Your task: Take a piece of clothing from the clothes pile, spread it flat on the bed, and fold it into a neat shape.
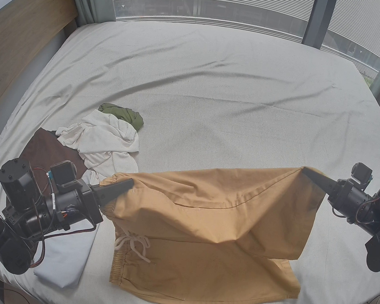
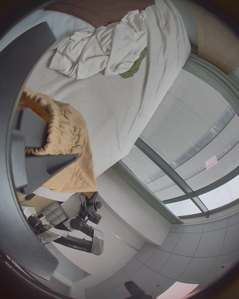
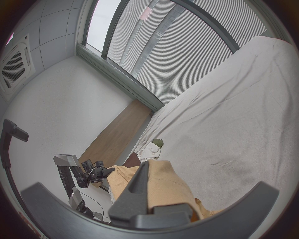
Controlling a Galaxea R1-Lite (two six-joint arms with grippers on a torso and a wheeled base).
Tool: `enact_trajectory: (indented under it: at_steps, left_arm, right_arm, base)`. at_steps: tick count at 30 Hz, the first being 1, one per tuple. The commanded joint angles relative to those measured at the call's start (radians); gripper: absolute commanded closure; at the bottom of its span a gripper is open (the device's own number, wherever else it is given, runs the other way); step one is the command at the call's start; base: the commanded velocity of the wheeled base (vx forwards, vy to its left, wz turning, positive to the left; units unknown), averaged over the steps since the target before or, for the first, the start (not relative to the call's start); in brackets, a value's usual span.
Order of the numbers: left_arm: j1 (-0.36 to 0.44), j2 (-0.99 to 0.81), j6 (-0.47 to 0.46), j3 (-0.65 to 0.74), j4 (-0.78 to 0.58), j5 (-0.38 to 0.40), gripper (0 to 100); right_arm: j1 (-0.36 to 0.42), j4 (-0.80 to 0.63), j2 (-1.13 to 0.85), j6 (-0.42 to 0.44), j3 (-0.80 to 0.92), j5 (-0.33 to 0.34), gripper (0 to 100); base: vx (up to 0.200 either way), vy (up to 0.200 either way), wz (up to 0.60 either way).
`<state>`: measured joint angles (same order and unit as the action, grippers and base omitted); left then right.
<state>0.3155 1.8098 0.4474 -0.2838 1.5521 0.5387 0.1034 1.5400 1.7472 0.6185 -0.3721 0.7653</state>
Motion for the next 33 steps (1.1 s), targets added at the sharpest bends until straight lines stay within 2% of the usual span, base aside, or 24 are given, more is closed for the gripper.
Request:
enact_trajectory:
  at_steps: [1,21,33]
  left_arm:
    - [-0.007,0.002,0.0,-0.003,0.0,0.0,100]
    - [-0.035,0.017,-0.001,-0.023,0.002,0.0,100]
    - [-0.062,0.026,-0.001,-0.061,0.002,0.0,100]
  right_arm:
    - [-0.03,0.0,-0.003,0.001,-0.005,0.025,100]
    - [-0.14,0.0,0.006,0.026,-0.013,0.111,100]
    - [-0.157,0.0,0.014,0.026,-0.021,0.112,100]
  base:
    - [0.0,0.0,0.0]
    - [0.0,0.0,0.0]
    - [0.0,0.0,0.0]
